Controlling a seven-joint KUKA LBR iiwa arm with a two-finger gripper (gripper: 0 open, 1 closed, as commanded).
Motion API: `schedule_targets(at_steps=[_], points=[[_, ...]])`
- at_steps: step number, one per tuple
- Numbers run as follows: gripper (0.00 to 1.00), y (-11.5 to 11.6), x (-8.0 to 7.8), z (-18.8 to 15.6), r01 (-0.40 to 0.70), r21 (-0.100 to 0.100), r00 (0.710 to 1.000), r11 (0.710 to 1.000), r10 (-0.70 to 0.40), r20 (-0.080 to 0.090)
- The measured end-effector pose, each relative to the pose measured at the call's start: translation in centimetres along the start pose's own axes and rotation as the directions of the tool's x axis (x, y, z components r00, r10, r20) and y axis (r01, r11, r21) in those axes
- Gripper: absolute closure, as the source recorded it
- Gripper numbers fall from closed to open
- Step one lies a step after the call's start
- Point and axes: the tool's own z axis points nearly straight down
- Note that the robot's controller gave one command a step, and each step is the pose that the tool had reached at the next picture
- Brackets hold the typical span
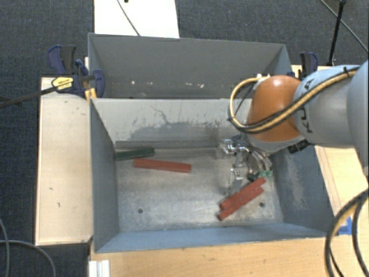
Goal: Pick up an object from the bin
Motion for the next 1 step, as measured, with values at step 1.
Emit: schedule_targets(at_steps=[1], points=[[1.0,-0.05,-0.2,-0.46,0.0,0.001,1.0,1.0,0.0,0.007]])
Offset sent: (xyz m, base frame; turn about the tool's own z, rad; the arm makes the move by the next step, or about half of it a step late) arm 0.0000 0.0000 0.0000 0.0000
